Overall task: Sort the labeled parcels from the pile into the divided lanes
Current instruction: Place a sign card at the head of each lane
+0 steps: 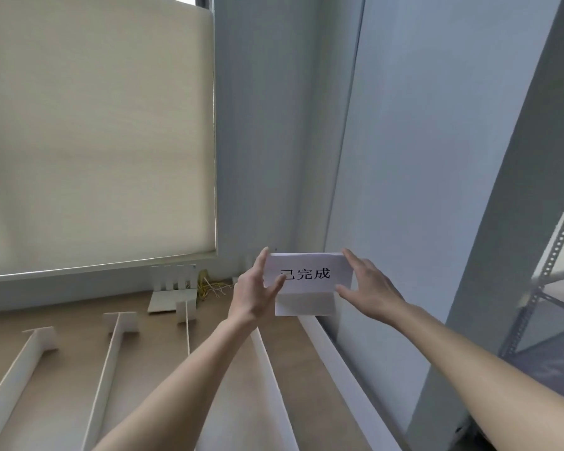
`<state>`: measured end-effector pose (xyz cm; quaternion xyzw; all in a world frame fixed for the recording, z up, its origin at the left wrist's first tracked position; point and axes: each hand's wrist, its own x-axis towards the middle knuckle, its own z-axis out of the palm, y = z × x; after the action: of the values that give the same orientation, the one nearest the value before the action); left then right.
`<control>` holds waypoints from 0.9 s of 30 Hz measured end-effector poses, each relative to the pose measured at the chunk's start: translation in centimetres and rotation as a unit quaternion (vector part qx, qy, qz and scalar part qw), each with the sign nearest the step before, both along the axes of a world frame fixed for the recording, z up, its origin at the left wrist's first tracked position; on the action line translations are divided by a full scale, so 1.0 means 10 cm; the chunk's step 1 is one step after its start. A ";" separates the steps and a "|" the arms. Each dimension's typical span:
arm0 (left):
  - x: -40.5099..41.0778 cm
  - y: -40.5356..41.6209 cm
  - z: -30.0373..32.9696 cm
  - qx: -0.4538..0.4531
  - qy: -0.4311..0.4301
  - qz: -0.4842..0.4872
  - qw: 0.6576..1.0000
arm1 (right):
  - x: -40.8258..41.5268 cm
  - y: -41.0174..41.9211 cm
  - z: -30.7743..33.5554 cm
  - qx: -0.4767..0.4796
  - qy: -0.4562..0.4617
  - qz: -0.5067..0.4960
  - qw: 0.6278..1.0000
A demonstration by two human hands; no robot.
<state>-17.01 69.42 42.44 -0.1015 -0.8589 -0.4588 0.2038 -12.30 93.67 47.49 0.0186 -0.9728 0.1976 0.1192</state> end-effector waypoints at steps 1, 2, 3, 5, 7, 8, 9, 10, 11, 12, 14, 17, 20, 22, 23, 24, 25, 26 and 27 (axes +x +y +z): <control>-0.13 0.03 -0.01 0.000 -0.002 0.002 1.000 | -0.14 0.03 0.00 -0.001 0.002 0.003 1.000; -0.25 0.06 -0.02 -0.001 -0.002 0.006 1.000 | -0.27 0.05 -0.02 -0.003 0.002 0.006 1.000; -0.36 0.08 -0.03 -0.004 -0.002 0.011 1.000 | -0.40 0.07 -0.03 -0.003 0.000 0.009 1.000; -0.56 0.13 -0.08 -0.011 -0.006 0.018 1.000 | -0.63 0.12 -0.08 -0.005 -0.010 0.015 1.000; -0.76 0.16 -0.15 -0.010 -0.014 0.022 1.000 | -0.87 0.17 -0.17 -0.009 -0.020 0.022 1.000; -0.86 0.18 -0.20 -0.007 -0.017 0.023 1.000 | -0.99 0.19 -0.22 -0.010 -0.024 0.024 0.999; -0.97 0.19 -0.26 -0.005 -0.022 0.026 0.999 | -1.12 0.21 -0.28 -0.012 -0.030 0.027 0.999; -1.08 0.21 -0.34 -0.008 -0.028 0.031 0.999 | -1.25 0.23 -0.34 -0.013 -0.036 0.031 0.999; -1.19 0.23 -0.43 -0.012 -0.036 0.036 0.999 | -1.38 0.25 -0.42 -0.015 -0.043 0.036 0.998; -1.29 0.25 -0.53 -0.015 -0.046 0.042 0.998 | -1.52 0.27 -0.52 -0.018 -0.051 0.041 0.998; -1.50 0.28 -0.78 -0.016 -0.067 0.050 0.996 | -1.79 0.31 -0.74 -0.020 -0.072 0.054 0.996; -1.80 0.35 -1.23 -0.022 -0.099 0.053 0.993 | -2.22 0.39 -1.18 -0.020 -0.109 0.070 0.991; -2.09 0.45 -1.70 -0.026 -0.130 0.066 0.989 | -2.64 0.47 -1.64 -0.044 -0.145 0.085 0.985; -2.31 0.52 -1.99 -0.019 -0.161 0.074 0.984 | -2.96 0.52 -1.96 -0.053 -0.166 0.095 0.980; -2.45 0.56 -2.15 -0.010 -0.177 0.081 0.981 | -3.14 0.56 -2.14 -0.059 -0.180 0.099 0.977; -2.58 0.59 -2.30 -0.001 -0.191 0.086 0.978 | -3.30 0.59 -2.31 -0.064 -0.196 0.103 0.973; -2.71 0.63 -2.45 0.004 -0.204 0.090 0.975 | -3.47 0.62 -2.49 -0.067 -0.210 0.106 0.970; -2.84 0.67 -2.60 0.002 -0.215 0.093 0.972 | -3.63 0.65 -2.66 -0.068 -0.222 0.108 0.967; -2.97 0.72 -2.75 -0.006 -0.226 0.096 0.969 | -3.78 0.68 -2.82 -0.065 -0.232 0.110 0.964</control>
<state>-46.69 76.58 14.94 0.0868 -0.8909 -0.4433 0.0474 -50.14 100.48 19.31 0.0713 -0.9507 0.2716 -0.1317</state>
